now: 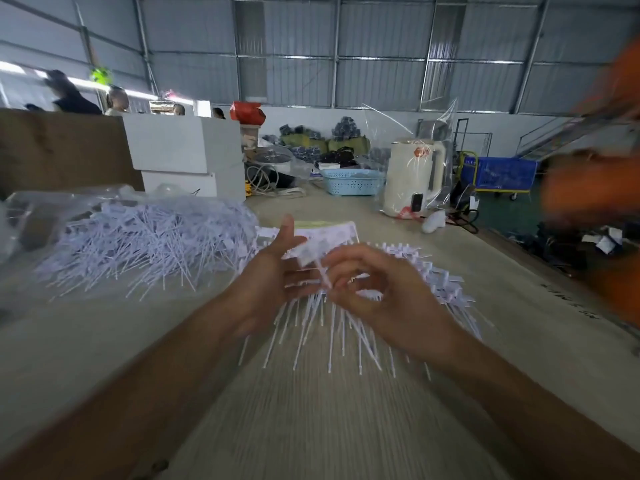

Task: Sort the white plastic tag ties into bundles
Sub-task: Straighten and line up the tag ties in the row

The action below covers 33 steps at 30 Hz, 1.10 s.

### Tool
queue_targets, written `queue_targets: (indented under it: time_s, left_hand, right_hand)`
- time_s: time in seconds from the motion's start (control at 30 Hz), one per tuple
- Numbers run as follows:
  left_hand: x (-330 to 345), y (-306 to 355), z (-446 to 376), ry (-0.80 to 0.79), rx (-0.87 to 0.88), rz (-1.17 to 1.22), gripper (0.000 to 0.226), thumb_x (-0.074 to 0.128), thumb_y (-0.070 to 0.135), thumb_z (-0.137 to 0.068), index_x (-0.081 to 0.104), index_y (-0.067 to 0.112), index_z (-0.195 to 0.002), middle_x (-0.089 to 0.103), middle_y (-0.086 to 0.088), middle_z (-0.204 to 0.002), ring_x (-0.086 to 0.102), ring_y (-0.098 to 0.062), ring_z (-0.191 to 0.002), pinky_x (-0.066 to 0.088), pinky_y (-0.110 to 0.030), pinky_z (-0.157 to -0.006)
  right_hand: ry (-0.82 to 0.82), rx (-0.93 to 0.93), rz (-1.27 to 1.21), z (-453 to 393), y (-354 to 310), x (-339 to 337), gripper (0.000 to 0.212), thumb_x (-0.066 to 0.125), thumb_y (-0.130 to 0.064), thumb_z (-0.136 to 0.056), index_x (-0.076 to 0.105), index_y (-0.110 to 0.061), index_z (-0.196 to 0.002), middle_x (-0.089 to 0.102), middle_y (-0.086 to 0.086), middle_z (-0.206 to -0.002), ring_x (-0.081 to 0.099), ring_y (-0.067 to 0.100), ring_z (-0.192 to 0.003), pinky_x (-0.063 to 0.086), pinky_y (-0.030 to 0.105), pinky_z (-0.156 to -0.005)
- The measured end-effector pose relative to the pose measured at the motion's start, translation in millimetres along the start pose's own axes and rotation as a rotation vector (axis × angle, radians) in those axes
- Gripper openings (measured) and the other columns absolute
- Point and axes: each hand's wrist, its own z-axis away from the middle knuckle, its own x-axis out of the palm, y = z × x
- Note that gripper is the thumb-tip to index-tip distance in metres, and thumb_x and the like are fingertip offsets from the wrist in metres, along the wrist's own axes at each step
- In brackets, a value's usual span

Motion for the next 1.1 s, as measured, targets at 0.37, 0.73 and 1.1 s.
queue_targets:
  time_s: [0.37,0.73,1.1]
  left_hand:
    - [6.8,27.7,22.6,-0.236,0.14,0.214,0.043,0.062,0.019,-0.096,0.056,0.004,-0.136,0.064,-0.02,-0.131,0.063,-0.038,-0.118,0.057,-0.045,-0.09]
    - [27.6,79.0,22.0,0.017,0.377,-0.138,0.032,0.061,0.006,-0.095,0.055,0.005,-0.126,0.068,-0.014,-0.091,0.064,-0.021,-0.073,0.055,-0.03,-0.055]
    - [38.2,128.3,-1.0,0.047,0.402,-0.494,0.025,0.044,0.02,-0.107,0.066,0.019,-0.117,0.065,-0.009,-0.088,0.061,-0.013,-0.06,0.051,-0.027,-0.048]
  right_hand:
    - [-0.313,-0.211,0.251,12.6,-1.0,30.8,0.031,0.07,-0.009,-0.091,0.071,-0.019,-0.12,0.071,-0.006,-0.111,0.06,0.004,-0.102,0.046,0.017,-0.09]
    - [-0.183,-0.225,0.295,10.5,1.4,12.2,0.024,0.06,-0.018,-0.099,0.071,-0.022,-0.121,0.072,-0.01,-0.106,0.066,0.0,-0.088,0.054,0.025,-0.08]
    - [0.294,0.13,-0.497,-0.8,28.2,-69.2,0.014,0.058,-0.009,-0.092,0.071,-0.005,-0.096,0.053,0.01,-0.062,0.037,0.016,-0.046,0.032,0.022,-0.046]
